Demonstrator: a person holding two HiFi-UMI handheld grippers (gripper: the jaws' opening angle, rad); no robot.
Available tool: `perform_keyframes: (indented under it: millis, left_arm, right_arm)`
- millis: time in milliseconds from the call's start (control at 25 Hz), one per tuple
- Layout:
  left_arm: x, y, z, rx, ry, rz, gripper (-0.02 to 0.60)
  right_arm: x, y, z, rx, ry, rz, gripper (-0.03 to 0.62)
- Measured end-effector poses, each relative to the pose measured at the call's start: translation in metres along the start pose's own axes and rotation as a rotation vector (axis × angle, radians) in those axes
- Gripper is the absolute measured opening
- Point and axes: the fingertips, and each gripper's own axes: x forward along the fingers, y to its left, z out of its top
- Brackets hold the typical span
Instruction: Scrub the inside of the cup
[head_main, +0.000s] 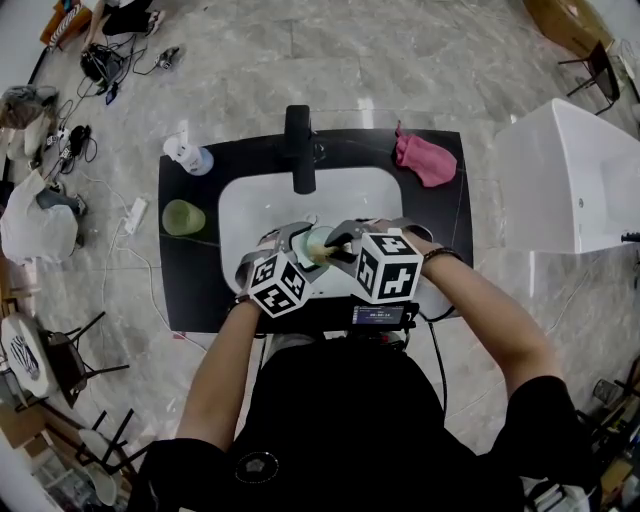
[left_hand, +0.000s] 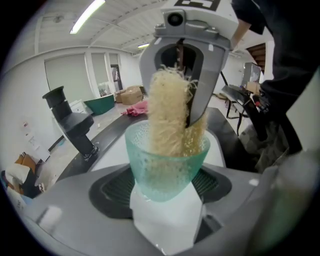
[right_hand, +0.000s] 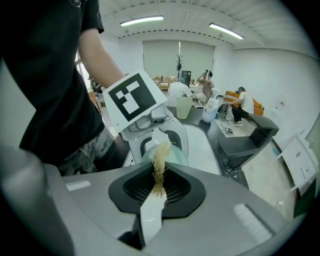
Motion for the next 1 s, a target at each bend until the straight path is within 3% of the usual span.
perform_keyframes:
  millis: [240,560,760,1000]
  left_arm:
    - [0.004,-0.012,0.004,0.049,0.018,-0.037,0.351]
    - [0.001,-0.004,0.003,-0.012,-0.007,-0.029,0.350]
    - [-0.002,0.004,0.000,-0.051,-0.014,-0.017,0.350]
    - [0.005,0.007,-0.005,-0.055,-0.001,-0.008,0.350]
  right_arm:
    - [0.000,-0.015,0.006,-0.100,0.008,-0.101,0.044]
    - [-0.002,-0.026,-0.005,-0.176,0.062,-0.174,0.044]
    - [-0.002,-0.023,-0.016,-0.141,0.088,-0.152,0.044]
    - [0.001,-0.016,-0.016,-0.028,0.042,-0.121,0.044]
